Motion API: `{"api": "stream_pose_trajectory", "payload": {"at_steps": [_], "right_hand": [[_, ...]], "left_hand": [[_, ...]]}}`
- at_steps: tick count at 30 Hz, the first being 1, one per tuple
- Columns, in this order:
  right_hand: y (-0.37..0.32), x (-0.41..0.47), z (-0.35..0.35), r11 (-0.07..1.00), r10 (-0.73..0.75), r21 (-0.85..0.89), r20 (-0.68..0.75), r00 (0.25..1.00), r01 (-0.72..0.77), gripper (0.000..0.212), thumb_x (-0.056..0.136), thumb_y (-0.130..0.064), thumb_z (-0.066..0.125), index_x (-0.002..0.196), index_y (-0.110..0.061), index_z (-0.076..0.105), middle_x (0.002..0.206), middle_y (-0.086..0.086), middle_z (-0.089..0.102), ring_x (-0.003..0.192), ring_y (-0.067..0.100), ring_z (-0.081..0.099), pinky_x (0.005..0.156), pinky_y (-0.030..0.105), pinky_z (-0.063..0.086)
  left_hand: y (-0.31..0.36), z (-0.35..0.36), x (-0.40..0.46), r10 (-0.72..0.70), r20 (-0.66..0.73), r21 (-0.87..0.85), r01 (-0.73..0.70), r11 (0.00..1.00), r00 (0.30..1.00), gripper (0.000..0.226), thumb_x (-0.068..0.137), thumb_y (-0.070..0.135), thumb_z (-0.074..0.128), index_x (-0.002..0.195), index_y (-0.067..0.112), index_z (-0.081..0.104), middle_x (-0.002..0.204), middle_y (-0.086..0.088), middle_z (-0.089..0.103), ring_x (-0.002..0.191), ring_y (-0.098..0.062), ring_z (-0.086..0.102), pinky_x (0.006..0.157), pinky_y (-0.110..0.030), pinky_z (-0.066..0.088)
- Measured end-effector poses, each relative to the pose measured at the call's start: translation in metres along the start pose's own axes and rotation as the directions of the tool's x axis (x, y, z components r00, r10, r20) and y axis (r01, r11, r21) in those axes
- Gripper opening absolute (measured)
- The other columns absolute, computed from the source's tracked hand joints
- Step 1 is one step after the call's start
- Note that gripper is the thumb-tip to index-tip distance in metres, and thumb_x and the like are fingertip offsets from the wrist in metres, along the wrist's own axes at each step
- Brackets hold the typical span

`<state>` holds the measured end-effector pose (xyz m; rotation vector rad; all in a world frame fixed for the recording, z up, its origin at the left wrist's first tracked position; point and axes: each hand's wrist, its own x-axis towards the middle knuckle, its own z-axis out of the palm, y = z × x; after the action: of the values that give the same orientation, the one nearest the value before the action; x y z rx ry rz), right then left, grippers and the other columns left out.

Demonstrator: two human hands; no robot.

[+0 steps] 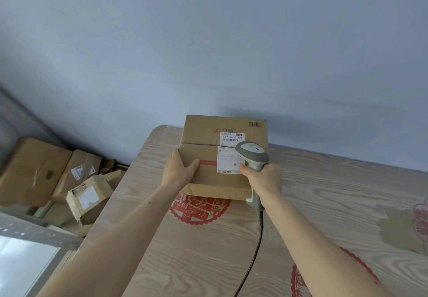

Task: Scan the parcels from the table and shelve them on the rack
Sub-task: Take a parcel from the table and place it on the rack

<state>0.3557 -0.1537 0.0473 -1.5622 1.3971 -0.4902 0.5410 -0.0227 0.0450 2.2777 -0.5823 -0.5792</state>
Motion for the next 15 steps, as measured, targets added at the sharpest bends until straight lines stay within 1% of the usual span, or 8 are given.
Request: {"api": "stream_pose_trajectory", "payload": {"at_steps": [2,3,6,9,12,15], "right_hand": [[0.001,-0.017,0.004,1.000,-0.010,-0.005,0.028,1.000,0.010,0.048,0.049,-0.060,0.070,0.078,-0.022,0.071,0.088,0.003,0.069,0.102,0.026,0.063,0.086,0.046,0.056],[0.003,-0.026,0.007,1.000,-0.017,-0.007,0.042,0.999,0.018,0.050,0.048,-0.062,0.068,0.079,-0.023,0.071,0.090,0.001,0.069,0.103,0.025,0.063,0.088,0.047,0.056],[0.009,-0.057,0.016,1.000,-0.002,-0.016,0.075,0.997,0.003,0.051,0.045,-0.063,0.068,0.078,-0.025,0.070,0.094,0.003,0.068,0.102,0.026,0.063,0.087,0.047,0.056],[0.017,-0.092,0.025,1.000,-0.003,-0.029,0.069,0.998,0.005,0.055,0.043,-0.065,0.066,0.078,-0.024,0.070,0.092,0.004,0.068,0.102,0.027,0.062,0.088,0.046,0.056],[0.027,-0.130,0.032,0.997,-0.005,-0.073,0.070,0.998,0.010,0.055,0.047,-0.063,0.066,0.083,-0.022,0.071,0.090,0.003,0.069,0.104,0.026,0.061,0.091,0.046,0.054],[0.041,-0.163,0.037,0.997,0.013,-0.079,0.065,0.998,-0.008,0.063,0.043,-0.066,0.064,0.086,-0.021,0.073,0.095,0.003,0.067,0.102,0.024,0.063,0.090,0.044,0.056]], "left_hand": [[-0.009,-0.014,-0.020,-0.018,-0.018,-0.025,0.018,1.000,1.000,0.063,0.090,0.042,0.068,0.140,0.012,0.042,0.133,-0.006,0.057,0.119,-0.025,0.057,0.098,-0.047,0.052],[-0.014,-0.021,-0.031,-0.026,-0.026,-0.032,0.025,0.999,0.999,0.063,0.091,0.042,0.068,0.140,0.013,0.042,0.133,-0.005,0.057,0.120,-0.025,0.056,0.099,-0.047,0.051],[-0.033,-0.039,-0.060,-0.049,-0.042,-0.031,0.048,0.998,0.998,0.061,0.090,0.043,0.067,0.139,0.014,0.043,0.133,-0.004,0.057,0.120,-0.025,0.056,0.099,-0.047,0.050],[-0.056,-0.053,-0.089,-0.065,-0.048,-0.041,0.063,0.997,0.997,0.060,0.091,0.042,0.067,0.138,0.014,0.043,0.134,-0.005,0.056,0.121,-0.025,0.055,0.099,-0.047,0.049],[-0.080,-0.063,-0.118,-0.075,-0.052,-0.035,0.073,0.997,0.996,0.057,0.093,0.040,0.065,0.137,0.012,0.043,0.135,-0.005,0.055,0.121,-0.026,0.055,0.097,-0.045,0.050],[-0.103,-0.070,-0.147,-0.088,-0.049,-0.044,0.086,0.995,0.995,0.058,0.093,0.040,0.064,0.139,0.012,0.042,0.136,-0.006,0.054,0.121,-0.026,0.055,0.094,-0.041,0.049]]}}
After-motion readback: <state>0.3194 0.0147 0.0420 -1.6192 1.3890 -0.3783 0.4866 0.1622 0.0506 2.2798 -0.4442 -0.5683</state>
